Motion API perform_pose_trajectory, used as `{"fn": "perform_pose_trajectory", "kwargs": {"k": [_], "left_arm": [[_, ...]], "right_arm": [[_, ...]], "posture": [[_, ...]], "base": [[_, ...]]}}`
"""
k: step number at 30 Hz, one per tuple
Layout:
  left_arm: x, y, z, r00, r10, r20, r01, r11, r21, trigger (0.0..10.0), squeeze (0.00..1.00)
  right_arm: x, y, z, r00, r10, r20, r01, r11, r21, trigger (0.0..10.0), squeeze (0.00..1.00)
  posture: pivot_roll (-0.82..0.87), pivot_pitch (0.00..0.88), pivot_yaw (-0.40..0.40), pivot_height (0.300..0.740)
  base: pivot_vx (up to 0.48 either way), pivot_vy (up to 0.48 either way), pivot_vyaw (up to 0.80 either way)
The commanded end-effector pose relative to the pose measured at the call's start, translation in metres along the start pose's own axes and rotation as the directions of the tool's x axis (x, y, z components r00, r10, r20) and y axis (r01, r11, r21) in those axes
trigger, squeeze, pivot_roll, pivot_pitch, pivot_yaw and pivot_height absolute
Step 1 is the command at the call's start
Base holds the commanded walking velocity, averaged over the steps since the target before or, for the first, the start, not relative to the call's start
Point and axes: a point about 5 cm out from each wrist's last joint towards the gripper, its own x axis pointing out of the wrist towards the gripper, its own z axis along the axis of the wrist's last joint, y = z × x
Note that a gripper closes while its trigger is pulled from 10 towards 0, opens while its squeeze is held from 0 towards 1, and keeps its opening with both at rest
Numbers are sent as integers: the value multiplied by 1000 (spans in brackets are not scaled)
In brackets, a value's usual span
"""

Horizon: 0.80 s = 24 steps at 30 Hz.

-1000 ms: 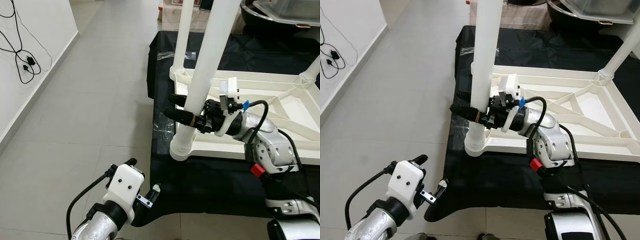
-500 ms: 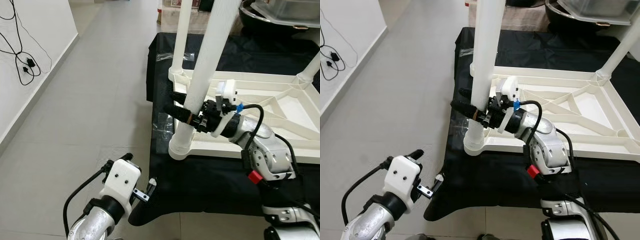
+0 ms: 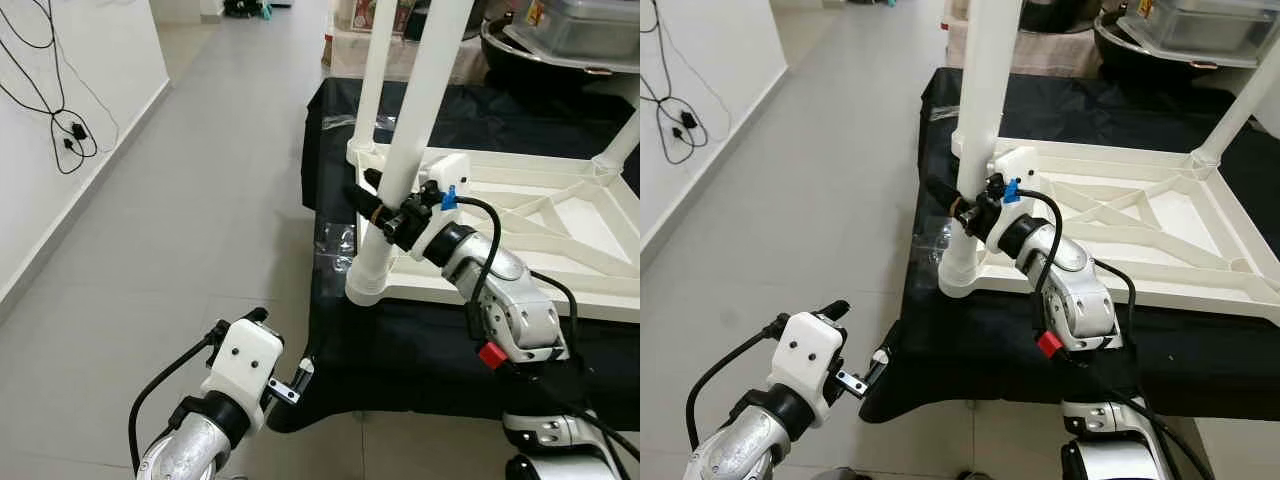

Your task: Building children table

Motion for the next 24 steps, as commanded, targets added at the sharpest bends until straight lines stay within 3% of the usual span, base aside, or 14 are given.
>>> {"fn": "perform_pose_trajectory", "kwargs": {"k": [1, 4, 5, 7, 8, 13, 14, 15, 16, 18, 19, 20, 21, 24], "left_arm": [[-1, 0, -4, 1000, -1, -19, 2, 1000, 5, 10000, 0], [-1, 0, -4, 1000, -2, -19, 2, 1000, 5, 10000, 0], [-1, 0, -4, 1000, -4, -20, 4, 1000, 6, 10000, 0], [-2, 0, -4, 1000, -4, -20, 4, 1000, 7, 10000, 0], [-2, 0, -4, 1000, -4, -20, 4, 1000, 7, 10000, 0], [-1, 0, -4, 1000, -1, -20, 1, 1000, 6, 10000, 0], [-1, 0, -4, 1000, -2, -20, 2, 1000, 7, 10000, 0], [-1, 0, -4, 1000, -2, -20, 2, 1000, 7, 10000, 0], [-1, 0, -4, 1000, -4, -19, 4, 1000, 8, 10000, 0], [-1, 0, -4, 1000, -4, -19, 4, 1000, 9, 10000, 0], [-1, 0, -3, 1000, -4, -19, 4, 1000, 10, 10000, 0], [-1, 0, -3, 1000, -4, -19, 4, 1000, 10, 10000, 0], [-1, 0, -3, 1000, -4, -19, 4, 1000, 10, 10000, 0], [-1, -1, -3, 1000, -3, -20, 3, 1000, 10, 10000, 0]], "right_arm": [[-11, -19, -26, 978, -177, -113, 177, 984, -2, 0, 0], [-11, -25, -29, 947, -293, -130, 293, 956, -21, 0, 0], [-12, -34, -31, 881, -449, -149, 443, 894, -72, 0, 0], [-14, -40, -32, 807, -571, -150, 557, 821, -128, 0, 0], [-14, -40, -32, 807, -571, -150, 557, 821, -128, 0, 0], [-16, -43, -35, 659, -734, -163, 713, 679, -176, 0, 0], [-15, -44, -36, 606, -776, -172, 756, 630, -176, 0, 0], [-15, -44, -36, 606, -776, -172, 756, 630, -176, 0, 0], [-14, -45, -39, 529, -826, -196, 812, 560, -167, 0, 0], [-14, -45, -40, 504, -839, -207, 828, 537, -161, 0, 0], [-14, -45, -42, 434, -872, -226, 871, 471, -142, 0, 0], [-13, -45, -41, 398, -888, -229, 893, 432, -125, 0, 0], [-13, -45, -41, 398, -888, -229, 893, 432, -125, 0, 0], [-8, -45, -38, 308, -922, -233, 937, 337, -94, 0, 0]], "posture": [[121, 166, -57, 740], [123, 168, -57, 740], [121, 168, -58, 740], [125, 168, -58, 740], [125, 168, -58, 740], [124, 170, -57, 740], [125, 169, -58, 740], [125, 169, -58, 740], [124, 170, -58, 740], [124, 170, -58, 740], [127, 172, -59, 740], [126, 170, -61, 740], [126, 170, -61, 740], [128, 171, -60, 740]], "base": [[0, 0, 0], [0, 0, 0], [0, 0, 0], [0, 0, 0], [0, 0, 0], [0, 0, 0], [0, 0, 0], [0, 0, 0], [0, 0, 0], [0, 0, 0], [0, 0, 0], [0, 0, 0], [0, 0, 0], [0, 0, 0]]}}
